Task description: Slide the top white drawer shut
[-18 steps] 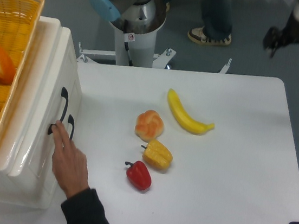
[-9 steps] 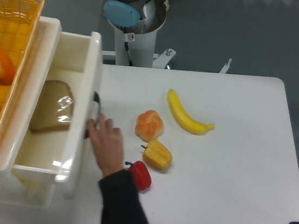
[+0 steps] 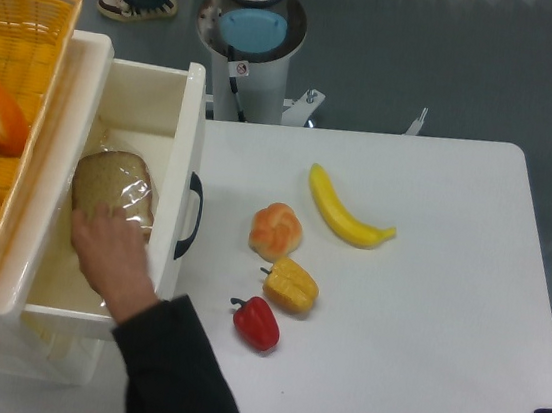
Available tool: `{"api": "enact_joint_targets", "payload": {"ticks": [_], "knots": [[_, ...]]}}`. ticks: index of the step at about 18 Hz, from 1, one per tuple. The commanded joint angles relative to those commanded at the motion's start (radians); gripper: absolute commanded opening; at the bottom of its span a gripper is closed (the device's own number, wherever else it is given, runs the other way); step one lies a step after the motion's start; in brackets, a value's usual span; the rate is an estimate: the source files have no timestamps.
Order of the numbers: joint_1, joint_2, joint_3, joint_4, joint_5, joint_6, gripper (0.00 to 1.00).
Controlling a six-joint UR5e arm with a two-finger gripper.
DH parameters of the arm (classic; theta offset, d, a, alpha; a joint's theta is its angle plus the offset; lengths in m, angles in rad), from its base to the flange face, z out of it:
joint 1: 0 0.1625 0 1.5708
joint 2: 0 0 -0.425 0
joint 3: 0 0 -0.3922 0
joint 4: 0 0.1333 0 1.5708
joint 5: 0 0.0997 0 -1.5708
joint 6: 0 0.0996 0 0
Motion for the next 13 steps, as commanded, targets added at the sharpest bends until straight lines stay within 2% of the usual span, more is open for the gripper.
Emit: {"api": "enact_joint_targets", "payload": {"ticks": [13], "knots": [[-0.015, -0.008, 0.0, 0.006, 0.008, -0.014, 1.0]]}}
